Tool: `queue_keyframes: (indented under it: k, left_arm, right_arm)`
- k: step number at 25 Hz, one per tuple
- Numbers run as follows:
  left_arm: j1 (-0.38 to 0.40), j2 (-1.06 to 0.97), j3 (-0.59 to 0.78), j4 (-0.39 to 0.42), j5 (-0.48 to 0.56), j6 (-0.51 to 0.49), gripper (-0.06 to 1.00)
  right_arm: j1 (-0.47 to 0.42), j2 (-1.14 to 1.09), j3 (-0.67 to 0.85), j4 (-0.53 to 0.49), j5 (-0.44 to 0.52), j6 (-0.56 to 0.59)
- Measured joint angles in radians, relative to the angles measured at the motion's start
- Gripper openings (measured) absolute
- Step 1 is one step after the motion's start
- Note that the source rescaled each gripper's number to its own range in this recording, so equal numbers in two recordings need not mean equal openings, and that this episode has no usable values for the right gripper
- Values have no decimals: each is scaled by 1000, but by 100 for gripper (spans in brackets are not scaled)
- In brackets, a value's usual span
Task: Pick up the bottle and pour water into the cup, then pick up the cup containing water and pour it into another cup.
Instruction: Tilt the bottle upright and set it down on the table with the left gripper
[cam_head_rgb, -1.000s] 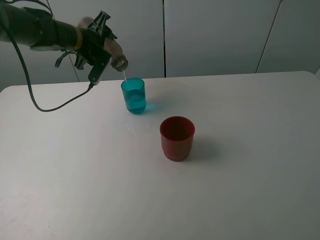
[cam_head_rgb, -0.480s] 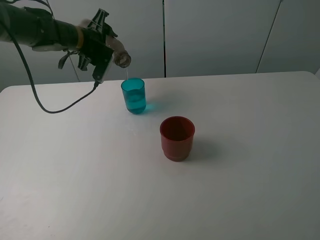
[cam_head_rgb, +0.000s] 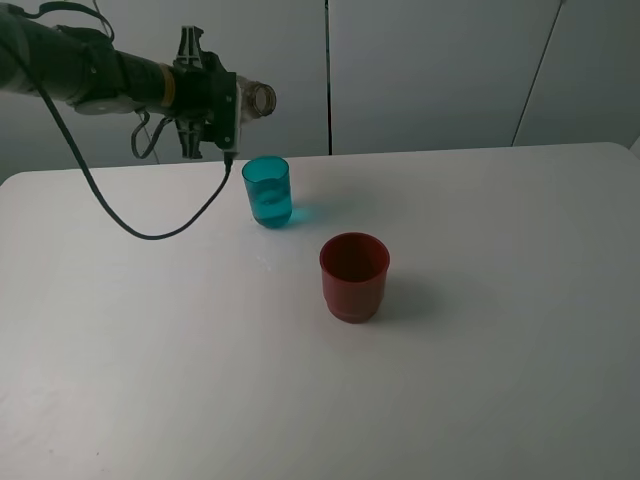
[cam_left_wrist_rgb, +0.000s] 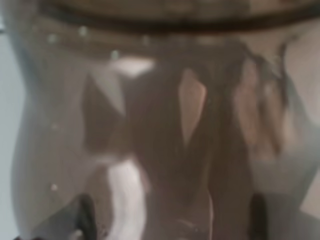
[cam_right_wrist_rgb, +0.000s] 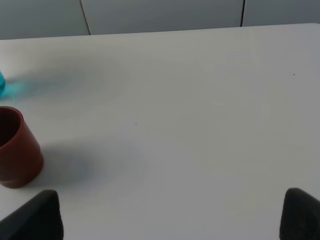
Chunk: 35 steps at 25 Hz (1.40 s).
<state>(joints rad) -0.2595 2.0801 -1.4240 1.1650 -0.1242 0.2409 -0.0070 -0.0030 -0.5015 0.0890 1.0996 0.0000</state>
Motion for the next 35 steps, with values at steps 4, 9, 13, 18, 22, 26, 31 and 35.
queue_keyframes:
  k: [4, 9, 13, 18, 22, 26, 31, 35]
  left_arm:
    - [6, -25, 24, -2, 48, -241, 2]
    - [59, -117, 117, -50, -57, -465, 2]
    - [109, -187, 251, -79, -203, -575, 2]
    - [218, -206, 459, -206, -512, -593, 1]
    - [316, -207, 582, -285, -653, -582, 1]
    - [395, -207, 625, -300, -736, -579, 1]
    - [459, -207, 634, -304, -793, -579, 1]
    - [487, -164, 634, -313, -868, -577, 1]
  right_arm:
    - [0, 0, 0, 0, 0, 0]
    - [0, 0, 0, 0, 0, 0]
    - [0, 0, 0, 0, 0, 0]
    - [0, 0, 0, 0, 0, -6]
    - [0, 0, 0, 0, 0, 0]
    - [0, 0, 0, 0, 0, 0]
    - [0, 0, 0, 0, 0, -6]
    - [0, 0, 0, 0, 0, -6]
